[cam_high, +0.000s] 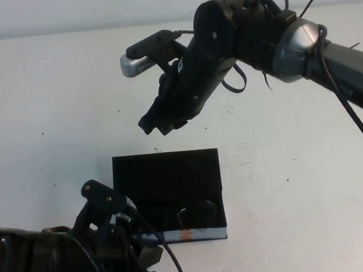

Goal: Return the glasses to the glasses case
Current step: Close the glasses case

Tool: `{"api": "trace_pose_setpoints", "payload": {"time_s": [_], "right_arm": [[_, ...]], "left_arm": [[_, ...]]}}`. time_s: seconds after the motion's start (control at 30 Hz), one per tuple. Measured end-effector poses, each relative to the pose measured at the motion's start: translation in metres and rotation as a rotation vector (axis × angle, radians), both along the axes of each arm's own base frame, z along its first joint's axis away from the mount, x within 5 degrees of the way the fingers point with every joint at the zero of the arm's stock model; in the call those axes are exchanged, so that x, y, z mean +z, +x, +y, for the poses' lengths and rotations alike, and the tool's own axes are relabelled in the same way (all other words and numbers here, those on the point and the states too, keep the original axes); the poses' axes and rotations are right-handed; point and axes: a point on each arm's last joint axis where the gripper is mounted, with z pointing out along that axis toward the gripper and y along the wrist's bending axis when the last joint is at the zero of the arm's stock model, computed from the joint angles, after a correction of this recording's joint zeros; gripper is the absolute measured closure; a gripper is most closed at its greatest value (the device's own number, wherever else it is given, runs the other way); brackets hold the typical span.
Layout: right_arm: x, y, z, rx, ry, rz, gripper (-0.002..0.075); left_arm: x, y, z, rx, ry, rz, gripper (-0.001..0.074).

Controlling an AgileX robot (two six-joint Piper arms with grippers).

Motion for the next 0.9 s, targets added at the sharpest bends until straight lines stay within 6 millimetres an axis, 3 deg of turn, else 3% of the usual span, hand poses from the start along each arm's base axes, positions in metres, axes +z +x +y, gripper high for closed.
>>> {"api": "trace_pose_setpoints", "payload": {"time_s": [0.43,0.67,0.9], "right_arm": [[-0.039,0.031,0.016,-0.019,0.006,0.015,0.0738],[-0.057,0.041,0.012,-0.048,-0.007,0.054,0.0738],[-0.059,0.042,0.009,-0.051,-0.011,0.077,0.0738]], "left_arm": [[0.005,0.007,-0.003,-0.034,0.002,-0.054,0.0736],[0.0,0.008,-0.005,-0.048,0.007,-0.044,0.0736],[-0.005,0.007,-0.006,-0.063,0.003,-0.026,0.0736]]}}
